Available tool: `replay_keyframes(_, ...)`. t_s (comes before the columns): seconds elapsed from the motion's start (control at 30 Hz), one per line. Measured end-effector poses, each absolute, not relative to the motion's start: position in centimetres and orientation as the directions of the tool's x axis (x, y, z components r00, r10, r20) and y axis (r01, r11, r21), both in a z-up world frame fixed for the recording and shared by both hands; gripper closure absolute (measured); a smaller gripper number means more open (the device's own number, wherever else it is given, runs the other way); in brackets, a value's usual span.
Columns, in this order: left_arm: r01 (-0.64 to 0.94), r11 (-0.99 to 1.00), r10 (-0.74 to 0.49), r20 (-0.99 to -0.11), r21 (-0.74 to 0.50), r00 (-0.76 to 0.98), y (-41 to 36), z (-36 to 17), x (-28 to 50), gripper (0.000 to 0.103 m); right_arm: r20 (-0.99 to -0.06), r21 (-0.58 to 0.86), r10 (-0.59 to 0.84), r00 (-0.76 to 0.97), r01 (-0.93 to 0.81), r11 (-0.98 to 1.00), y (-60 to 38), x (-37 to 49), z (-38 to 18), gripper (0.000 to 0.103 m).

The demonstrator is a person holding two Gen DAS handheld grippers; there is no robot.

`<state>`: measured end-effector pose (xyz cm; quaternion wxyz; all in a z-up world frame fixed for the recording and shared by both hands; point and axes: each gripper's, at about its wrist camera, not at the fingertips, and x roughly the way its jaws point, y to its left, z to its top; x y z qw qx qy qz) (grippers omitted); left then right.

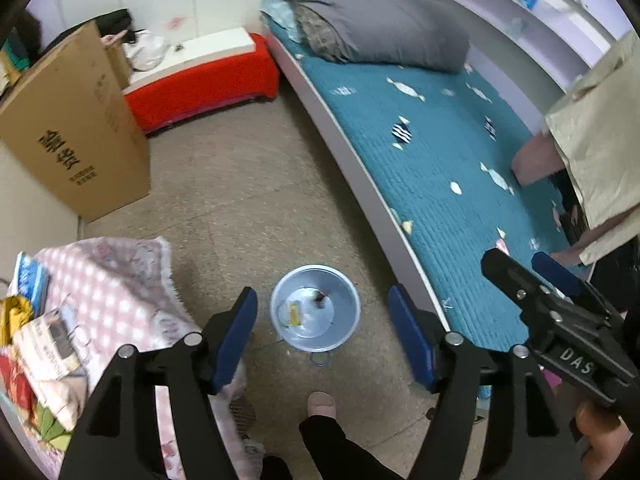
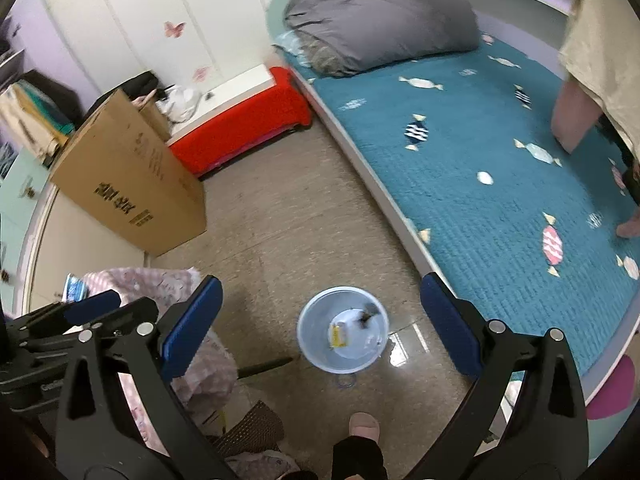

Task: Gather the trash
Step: 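Carry both items over the blue bucket and open both tools to drop them, then move both open tools back to the table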

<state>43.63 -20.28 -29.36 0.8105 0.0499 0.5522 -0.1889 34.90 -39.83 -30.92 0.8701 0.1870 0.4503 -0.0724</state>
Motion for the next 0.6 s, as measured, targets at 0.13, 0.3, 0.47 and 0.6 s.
replay_keyframes(0.13,0.301,0.945,-0.238,-0.904,-0.130,0.356,-15.9,-28.1,42.6,0.035,-0.802,0.265,0.088,0.591,0.219,0.939,-35.7,35.4,-30.1,0.006)
replay_keyframes(0.3,0.198,0.973,-0.195,-0.887,-0.121,0.418,-8.0,-26.5,40.6,0.033,-0.789,0.265,0.155,0.595,0.102,0.959,-28.1,35.6,-29.0,0.006)
replay_keyframes(0.47,0.087,0.989,-0.142,-0.881,-0.115,0.450,1.4,-25.8,38.3,0.033,-0.783,0.267,0.211,0.584,0.010,0.964,-19.7,35.0,-28.2,0.006)
replay_keyframes(0.6,-0.007,0.994,-0.094,-0.889,-0.109,0.449,8.9,-26.2,37.0,0.033,-0.791,0.266,0.250,0.559,-0.054,0.963,-12.6,34.4,-28.6,0.006)
